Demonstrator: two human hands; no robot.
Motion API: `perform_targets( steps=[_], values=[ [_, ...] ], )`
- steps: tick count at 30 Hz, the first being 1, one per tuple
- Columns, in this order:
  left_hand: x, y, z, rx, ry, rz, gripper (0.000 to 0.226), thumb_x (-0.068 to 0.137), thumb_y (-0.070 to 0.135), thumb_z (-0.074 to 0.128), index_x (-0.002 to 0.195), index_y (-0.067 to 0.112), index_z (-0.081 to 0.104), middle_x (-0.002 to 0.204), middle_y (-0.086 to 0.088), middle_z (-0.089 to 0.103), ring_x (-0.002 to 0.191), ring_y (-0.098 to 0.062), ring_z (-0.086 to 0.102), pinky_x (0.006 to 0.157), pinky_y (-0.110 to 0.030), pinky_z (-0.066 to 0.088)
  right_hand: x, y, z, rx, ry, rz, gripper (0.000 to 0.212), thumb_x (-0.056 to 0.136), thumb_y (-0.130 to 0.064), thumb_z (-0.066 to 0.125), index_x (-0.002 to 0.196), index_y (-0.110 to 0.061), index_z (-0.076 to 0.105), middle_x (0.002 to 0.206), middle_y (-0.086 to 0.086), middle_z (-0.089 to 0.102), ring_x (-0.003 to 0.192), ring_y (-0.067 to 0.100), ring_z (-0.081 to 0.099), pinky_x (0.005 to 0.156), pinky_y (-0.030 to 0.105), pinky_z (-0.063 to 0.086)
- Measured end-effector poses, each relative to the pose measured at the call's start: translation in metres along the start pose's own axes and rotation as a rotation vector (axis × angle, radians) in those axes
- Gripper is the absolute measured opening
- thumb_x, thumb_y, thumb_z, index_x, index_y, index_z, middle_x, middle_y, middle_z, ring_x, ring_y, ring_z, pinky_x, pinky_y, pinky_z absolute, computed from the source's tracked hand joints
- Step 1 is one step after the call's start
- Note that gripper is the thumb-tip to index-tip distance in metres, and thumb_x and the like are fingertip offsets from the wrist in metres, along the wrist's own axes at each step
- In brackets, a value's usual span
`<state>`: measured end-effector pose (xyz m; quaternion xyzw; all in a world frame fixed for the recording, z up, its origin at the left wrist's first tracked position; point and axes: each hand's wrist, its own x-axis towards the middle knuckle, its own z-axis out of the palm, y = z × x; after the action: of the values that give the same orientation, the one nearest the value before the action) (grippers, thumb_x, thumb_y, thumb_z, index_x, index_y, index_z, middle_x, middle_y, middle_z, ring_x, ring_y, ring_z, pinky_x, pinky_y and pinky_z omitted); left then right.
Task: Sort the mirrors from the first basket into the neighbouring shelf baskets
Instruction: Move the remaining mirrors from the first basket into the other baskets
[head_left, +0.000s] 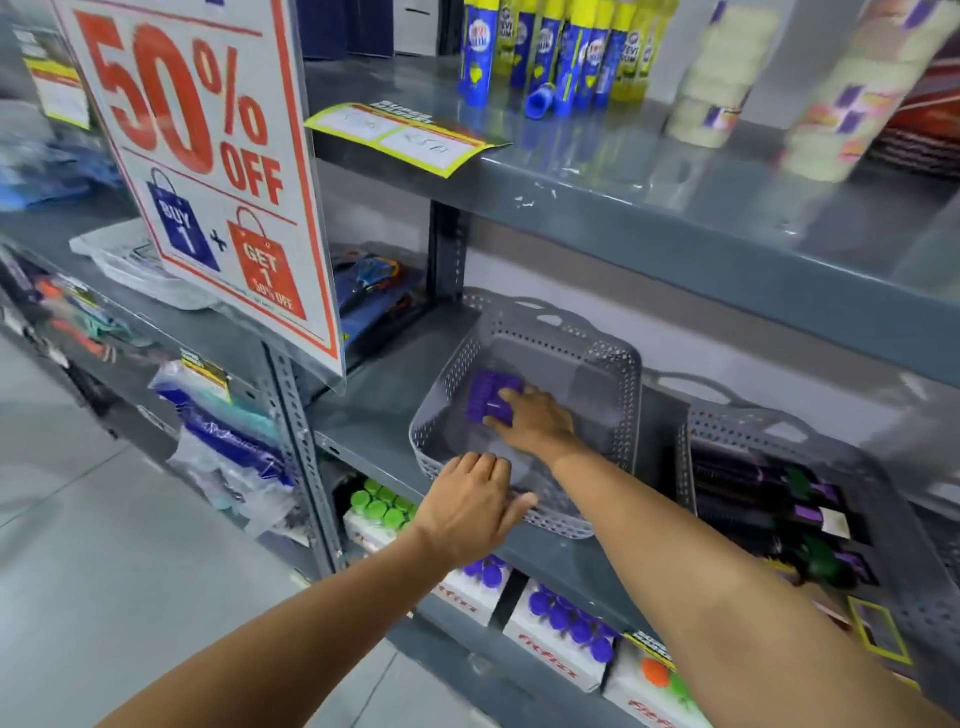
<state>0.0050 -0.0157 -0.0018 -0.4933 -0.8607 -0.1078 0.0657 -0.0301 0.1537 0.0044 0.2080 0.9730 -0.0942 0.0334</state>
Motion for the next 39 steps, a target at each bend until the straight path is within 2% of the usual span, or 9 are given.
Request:
perform_targets(
  steps=[7,10,13,18,22,27,32,35,39],
  values=[
    [0.000,0.001,-0.001,0.017,-0.021,-0.005,0.056,0.095,0.053,0.019,0.104,0.010,0.053,0.102,-0.010,0.060,0.094,-0.028,0.053,0.087,-0.038,0.039,0.005,0.002,-0.003,-0.012,0.068,0.025,0.078,0.066,-0.081,0.053,0.117,-0.022,0.054,0.126,0.013,0.057,0.116,0.033,0.054,0.088,0.038,0.047],
    [-0.001,0.002,-0.002,0.012,-0.013,-0.009,0.063,0.091,0.054,0.009,0.100,0.010,0.053,0.097,-0.010,0.060,0.089,-0.028,0.052,0.084,-0.038,0.040,0.003,-0.002,-0.005,-0.050,0.032,0.069,0.086,0.060,-0.081,0.060,0.118,-0.018,0.054,0.131,0.015,0.052,0.120,0.035,0.049,0.094,0.040,0.044],
    [-0.001,0.004,-0.004,0.002,0.019,0.001,0.060,0.092,0.051,0.014,0.091,0.009,0.056,0.087,-0.011,0.061,0.080,-0.030,0.055,0.078,-0.038,0.044,0.005,-0.010,-0.008,-0.011,0.041,0.109,0.076,0.063,-0.067,0.070,0.118,-0.016,0.056,0.128,0.014,0.059,0.120,0.034,0.051,0.100,0.041,0.043],
    [0.000,0.004,-0.008,0.002,0.004,0.004,0.062,0.092,0.052,0.013,0.096,0.009,0.057,0.090,-0.011,0.063,0.084,-0.030,0.057,0.082,-0.039,0.046,0.000,-0.014,-0.021,0.131,0.110,0.152,0.064,0.074,-0.025,0.077,0.124,-0.003,0.044,0.121,0.015,0.061,0.111,0.037,0.061,0.076,0.034,0.050],
    [0.006,0.018,-0.013,0.046,0.046,0.018,0.064,0.093,0.048,0.020,0.118,0.002,0.056,0.112,-0.015,0.064,0.107,-0.033,0.058,0.102,-0.045,0.043,-0.015,0.020,-0.049,0.324,0.219,0.204,0.036,0.082,-0.013,0.067,0.112,0.001,0.053,0.116,0.024,0.063,0.109,0.039,0.061,0.081,0.038,0.050],
    [0.025,0.082,-0.020,0.061,0.109,0.142,0.064,0.092,0.046,0.026,0.123,-0.002,0.054,0.118,-0.016,0.063,0.116,-0.031,0.056,0.104,-0.051,0.041,-0.057,0.092,-0.089,0.533,0.312,0.292,0.021,0.081,-0.008,0.060,0.098,0.000,0.069,0.108,0.019,0.069,0.103,0.031,0.064,0.073,0.024,0.045],
    [0.039,0.182,-0.016,0.017,0.119,0.336,0.061,0.089,0.045,0.032,0.122,0.000,0.057,0.119,-0.015,0.064,0.118,-0.030,0.056,0.103,-0.050,0.043,-0.137,0.188,-0.119,0.715,0.558,0.485,0.017,0.080,-0.010,0.065,0.095,-0.007,0.073,0.101,0.014,0.073,0.094,0.029,0.067,0.079,0.030,0.052],
    [0.039,0.254,-0.006,-0.017,0.100,0.455,0.060,0.087,0.044,0.033,0.119,0.001,0.059,0.118,-0.014,0.066,0.117,-0.029,0.057,0.100,-0.049,0.045,-0.199,0.258,-0.127,0.818,0.645,0.622,0.019,0.081,-0.007,0.065,0.099,-0.003,0.070,0.102,0.020,0.072,0.090,0.029,0.068,0.086,0.045,0.055],
    [0.030,0.350,0.008,-0.101,0.078,0.604,0.061,0.089,0.046,0.030,0.120,0.002,0.058,0.119,-0.013,0.065,0.116,-0.028,0.058,0.102,-0.048,0.043,-0.304,0.351,-0.130,0.759,0.772,0.847,0.020,0.081,-0.010,0.064,0.098,-0.005,0.073,0.094,0.017,0.072,0.087,0.022,0.063,0.080,0.038,0.052]
  ],
)
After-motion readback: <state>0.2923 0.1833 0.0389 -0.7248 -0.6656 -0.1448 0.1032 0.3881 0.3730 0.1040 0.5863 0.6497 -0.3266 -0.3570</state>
